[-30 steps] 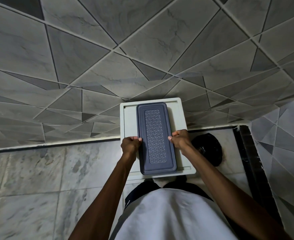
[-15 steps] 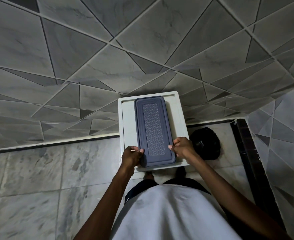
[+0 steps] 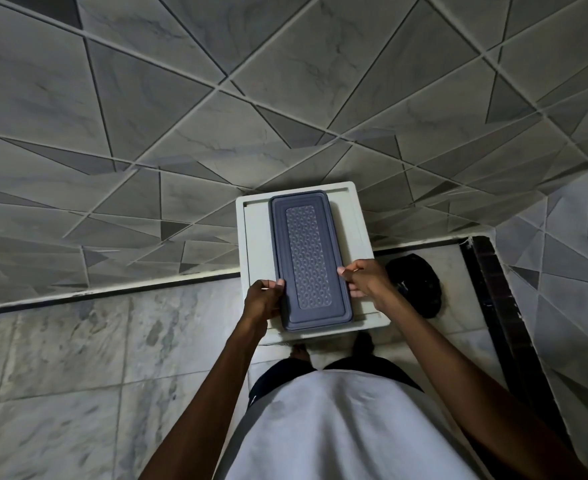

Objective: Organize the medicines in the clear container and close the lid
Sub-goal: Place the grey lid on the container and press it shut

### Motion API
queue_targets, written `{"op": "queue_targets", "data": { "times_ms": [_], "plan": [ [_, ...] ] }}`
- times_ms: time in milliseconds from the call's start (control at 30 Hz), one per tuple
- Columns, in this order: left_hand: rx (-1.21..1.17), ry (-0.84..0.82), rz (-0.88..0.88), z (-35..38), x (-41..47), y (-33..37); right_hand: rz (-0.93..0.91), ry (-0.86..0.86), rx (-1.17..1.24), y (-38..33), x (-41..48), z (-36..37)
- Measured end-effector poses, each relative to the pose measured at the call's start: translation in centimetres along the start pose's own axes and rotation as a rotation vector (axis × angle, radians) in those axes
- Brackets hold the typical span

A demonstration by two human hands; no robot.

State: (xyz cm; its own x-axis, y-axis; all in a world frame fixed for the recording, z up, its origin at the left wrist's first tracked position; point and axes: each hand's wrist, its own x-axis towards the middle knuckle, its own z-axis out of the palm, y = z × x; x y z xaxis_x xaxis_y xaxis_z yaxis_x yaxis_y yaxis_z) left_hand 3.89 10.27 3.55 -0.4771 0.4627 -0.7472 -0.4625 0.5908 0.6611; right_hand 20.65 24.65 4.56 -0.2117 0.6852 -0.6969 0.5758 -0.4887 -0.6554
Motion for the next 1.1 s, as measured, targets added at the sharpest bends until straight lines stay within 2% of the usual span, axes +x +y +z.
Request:
{"op": "queue_targets", "data": {
  "times_ms": [233, 333, 433, 567, 667, 767, 867, 1000, 1100],
  "plan": [
    [0.041, 0.087, 0.060, 0.5, 0.1, 0.3, -0.060, 0.104, -0.055, -0.2, 0.2, 0.8],
    [0.025, 0.017, 0.016, 0.1, -0.7, -0.1, -0.028, 0.004, 0.018, 0.4, -0.2, 0.0],
    [0.066, -0.091, -0.079, -0.6, -1.7, -2.1, 0.052, -0.108, -0.039, 2.6, -1.4, -0.7],
    [0.085, -0.074, -0.094, -0.7, -2.5, -4.1, 0.147, -0.186, 0.015, 5.4, -2.9, -0.7],
    [0.085, -0.037, -0.072, -0.6, -2.5, -4.0, 0.121, -0.135, 0.051, 5.7, -3.0, -0.3],
    [0.150, 0.082, -0.003, -0.2, -2.6, -4.0, 0.096, -0.040, 0.049, 5.6, -3.0, 0.4],
    [0.213, 0.167, 0.055, 0.3, -3.0, -3.8, 0.088, -0.020, 0.089, 5.4, -3.2, 0.4],
    [0.169, 0.111, 0.020, 0.6, -3.2, -4.0, 0.102, -0.055, 0.176, 5.6, -3.7, 0.2],
    [0.257, 0.098, 0.039, 1.5, -3.6, -4.2, 0.086, -0.044, 0.108, 6.1, -4.2, 1.2]
  ]
}}
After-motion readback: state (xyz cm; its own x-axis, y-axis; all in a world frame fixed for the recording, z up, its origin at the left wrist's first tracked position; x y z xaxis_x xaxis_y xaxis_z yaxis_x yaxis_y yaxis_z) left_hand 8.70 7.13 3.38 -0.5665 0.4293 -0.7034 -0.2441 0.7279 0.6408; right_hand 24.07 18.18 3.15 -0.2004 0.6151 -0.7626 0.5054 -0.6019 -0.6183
